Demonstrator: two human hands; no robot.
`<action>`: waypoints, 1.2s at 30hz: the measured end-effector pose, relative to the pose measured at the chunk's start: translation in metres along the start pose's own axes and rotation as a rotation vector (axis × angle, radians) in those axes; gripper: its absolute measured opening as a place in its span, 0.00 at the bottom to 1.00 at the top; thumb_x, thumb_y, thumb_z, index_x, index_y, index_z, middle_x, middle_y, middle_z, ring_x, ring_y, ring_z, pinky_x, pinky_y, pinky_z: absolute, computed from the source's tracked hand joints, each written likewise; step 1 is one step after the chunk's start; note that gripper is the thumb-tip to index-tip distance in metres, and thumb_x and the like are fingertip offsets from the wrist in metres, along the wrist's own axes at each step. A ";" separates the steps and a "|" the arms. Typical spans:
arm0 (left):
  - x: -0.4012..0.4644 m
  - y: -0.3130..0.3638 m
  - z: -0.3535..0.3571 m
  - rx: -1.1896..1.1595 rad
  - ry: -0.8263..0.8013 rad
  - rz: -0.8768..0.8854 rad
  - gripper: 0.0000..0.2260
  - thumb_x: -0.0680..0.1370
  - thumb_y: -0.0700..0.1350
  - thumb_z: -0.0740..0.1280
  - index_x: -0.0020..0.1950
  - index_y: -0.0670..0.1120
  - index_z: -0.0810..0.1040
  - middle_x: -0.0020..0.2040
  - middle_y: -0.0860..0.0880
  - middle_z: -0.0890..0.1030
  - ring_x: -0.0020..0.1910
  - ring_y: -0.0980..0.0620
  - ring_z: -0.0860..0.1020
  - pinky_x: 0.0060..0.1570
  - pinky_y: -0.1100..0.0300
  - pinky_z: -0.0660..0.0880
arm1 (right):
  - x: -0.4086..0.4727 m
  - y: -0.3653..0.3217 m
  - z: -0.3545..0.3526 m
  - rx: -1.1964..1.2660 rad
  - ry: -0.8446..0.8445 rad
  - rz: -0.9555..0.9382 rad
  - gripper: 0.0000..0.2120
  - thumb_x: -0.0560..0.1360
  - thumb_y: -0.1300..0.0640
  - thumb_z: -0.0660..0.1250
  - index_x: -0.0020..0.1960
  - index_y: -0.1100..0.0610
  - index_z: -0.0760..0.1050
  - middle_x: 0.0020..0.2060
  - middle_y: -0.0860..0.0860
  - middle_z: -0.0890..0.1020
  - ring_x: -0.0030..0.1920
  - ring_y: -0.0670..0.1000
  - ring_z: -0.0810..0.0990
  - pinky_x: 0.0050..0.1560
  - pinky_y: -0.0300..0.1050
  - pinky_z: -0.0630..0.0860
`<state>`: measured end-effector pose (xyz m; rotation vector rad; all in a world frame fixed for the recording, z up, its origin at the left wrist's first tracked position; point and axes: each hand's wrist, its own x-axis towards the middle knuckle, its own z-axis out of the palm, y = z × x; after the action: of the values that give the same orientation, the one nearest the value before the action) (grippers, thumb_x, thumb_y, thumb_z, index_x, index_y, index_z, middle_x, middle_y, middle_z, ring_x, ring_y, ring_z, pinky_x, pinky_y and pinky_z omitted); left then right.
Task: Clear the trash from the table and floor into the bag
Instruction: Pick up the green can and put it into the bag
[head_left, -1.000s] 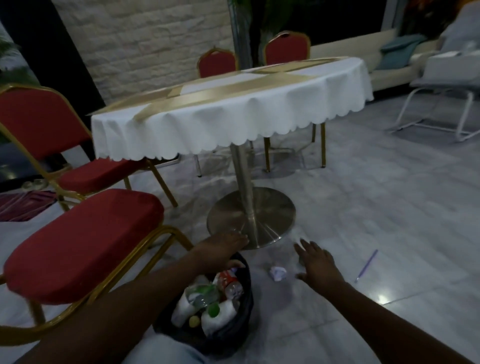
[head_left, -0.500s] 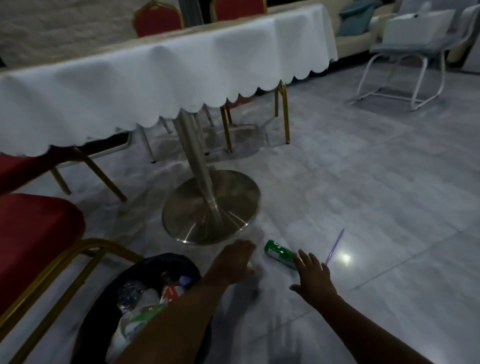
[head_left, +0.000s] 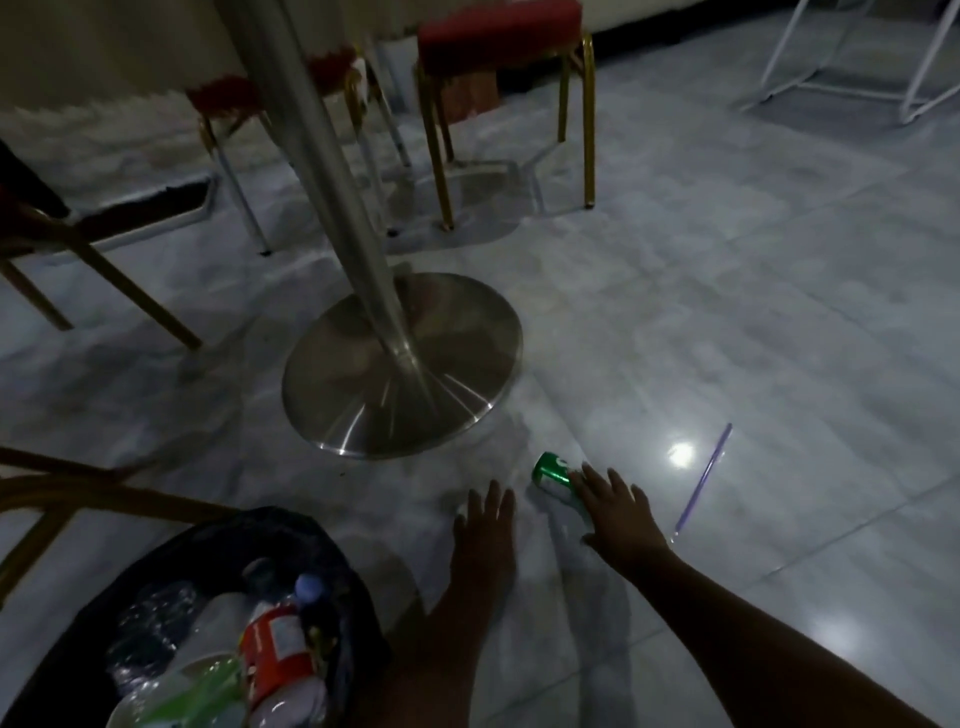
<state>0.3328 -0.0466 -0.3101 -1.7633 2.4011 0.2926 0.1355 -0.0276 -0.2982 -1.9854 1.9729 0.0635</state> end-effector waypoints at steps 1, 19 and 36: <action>0.002 0.000 0.009 -0.011 -0.015 -0.027 0.30 0.77 0.42 0.61 0.77 0.49 0.54 0.77 0.45 0.51 0.73 0.37 0.57 0.66 0.42 0.63 | 0.002 0.001 0.004 0.014 0.000 0.015 0.43 0.73 0.50 0.69 0.77 0.47 0.44 0.77 0.49 0.49 0.75 0.59 0.51 0.71 0.59 0.54; -0.007 0.009 -0.048 -0.045 0.412 0.183 0.19 0.64 0.39 0.71 0.56 0.43 0.79 0.51 0.45 0.82 0.51 0.46 0.81 0.51 0.56 0.79 | -0.030 -0.024 -0.012 0.190 0.225 0.143 0.30 0.75 0.58 0.63 0.74 0.53 0.57 0.66 0.53 0.74 0.56 0.53 0.76 0.48 0.47 0.77; -0.179 -0.160 -0.277 0.109 0.677 0.471 0.17 0.75 0.42 0.63 0.64 0.44 0.71 0.59 0.42 0.79 0.56 0.46 0.77 0.57 0.57 0.72 | -0.121 -0.194 -0.165 0.165 0.599 -0.389 0.33 0.63 0.61 0.73 0.67 0.60 0.69 0.58 0.57 0.79 0.48 0.58 0.80 0.38 0.49 0.77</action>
<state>0.5380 0.0056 -0.0110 -1.3687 3.2066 -0.4634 0.2875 0.0406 -0.0703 -2.4169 1.7633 -0.8469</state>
